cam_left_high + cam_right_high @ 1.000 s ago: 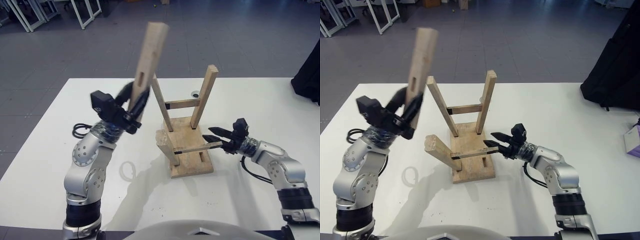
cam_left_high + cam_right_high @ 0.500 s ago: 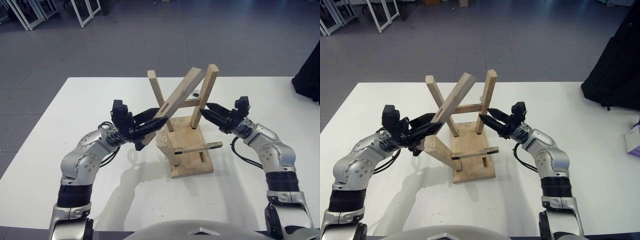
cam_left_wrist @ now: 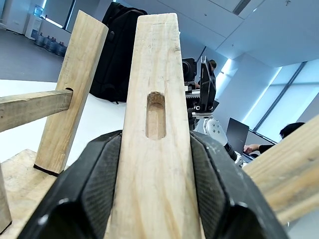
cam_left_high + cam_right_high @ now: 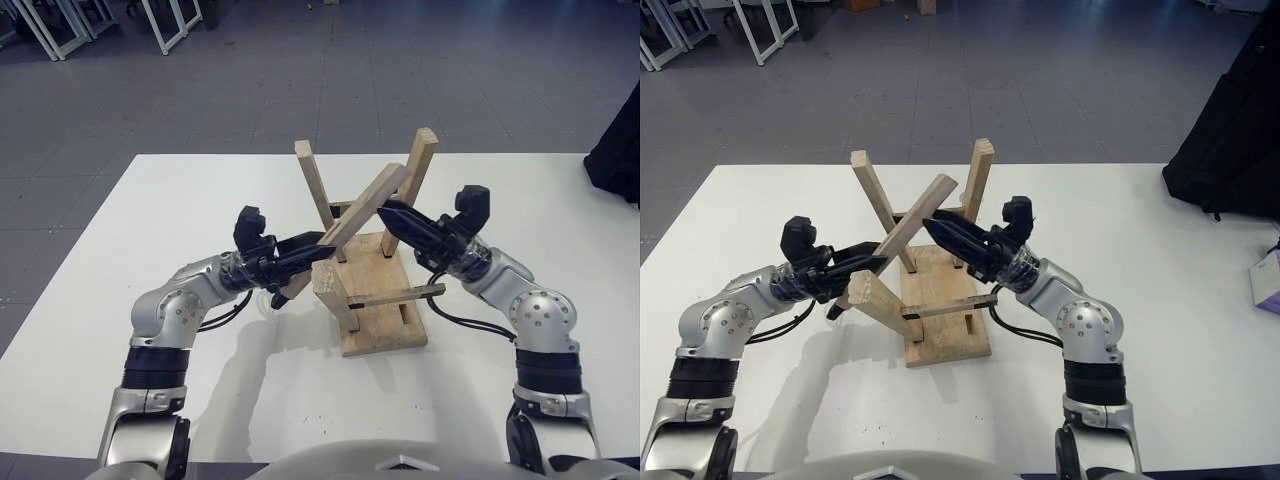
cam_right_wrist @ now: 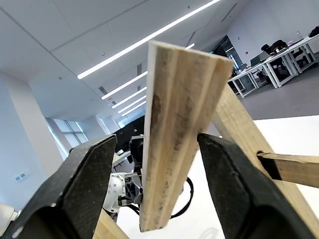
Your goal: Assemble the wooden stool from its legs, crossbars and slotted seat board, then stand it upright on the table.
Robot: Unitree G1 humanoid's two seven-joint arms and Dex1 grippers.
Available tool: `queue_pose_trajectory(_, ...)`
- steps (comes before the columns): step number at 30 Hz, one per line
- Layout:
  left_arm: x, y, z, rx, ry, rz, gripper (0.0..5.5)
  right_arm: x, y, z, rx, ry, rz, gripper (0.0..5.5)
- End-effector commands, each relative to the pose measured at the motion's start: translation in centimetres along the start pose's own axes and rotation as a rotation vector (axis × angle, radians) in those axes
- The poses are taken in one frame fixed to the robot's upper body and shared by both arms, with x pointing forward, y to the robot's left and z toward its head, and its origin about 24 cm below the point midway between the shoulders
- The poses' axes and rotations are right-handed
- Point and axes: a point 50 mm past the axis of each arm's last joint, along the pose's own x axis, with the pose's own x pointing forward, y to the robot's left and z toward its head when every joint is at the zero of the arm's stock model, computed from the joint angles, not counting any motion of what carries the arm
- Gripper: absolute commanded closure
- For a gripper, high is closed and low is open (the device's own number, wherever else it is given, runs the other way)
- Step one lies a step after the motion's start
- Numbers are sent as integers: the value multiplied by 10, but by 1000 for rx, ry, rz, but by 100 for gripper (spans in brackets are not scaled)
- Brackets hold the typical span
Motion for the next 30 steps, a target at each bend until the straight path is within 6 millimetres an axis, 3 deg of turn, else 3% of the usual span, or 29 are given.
queue_pose_trajectory(1, 2, -4, 6, 15, 7, -42, 348, 8, 2, -5, 9, 15, 20, 253)
queue_pose_trajectory(10, 5, -12, 11, -164, -98, -146, 348, 25, 5, -10, -36, 20, 90, 253)
queue_pose_trajectory(18, -3, -5, -2, -214, 21, -93, 348, 36, 8, 0, 57, 39, 167, 253)
queue_pose_trajectory(20, -6, -1, 3, -206, 8, -77, 348, 37, 8, -1, 86, 64, 178, 253)
queue_pose_trajectory(25, -6, 3, 10, -173, -31, -81, 348, 35, 17, -5, 96, 110, 258, 339)
queue_pose_trajectory(30, -8, 1, 9, -152, -30, -95, 348, 34, 19, 2, 77, 101, 287, 341)
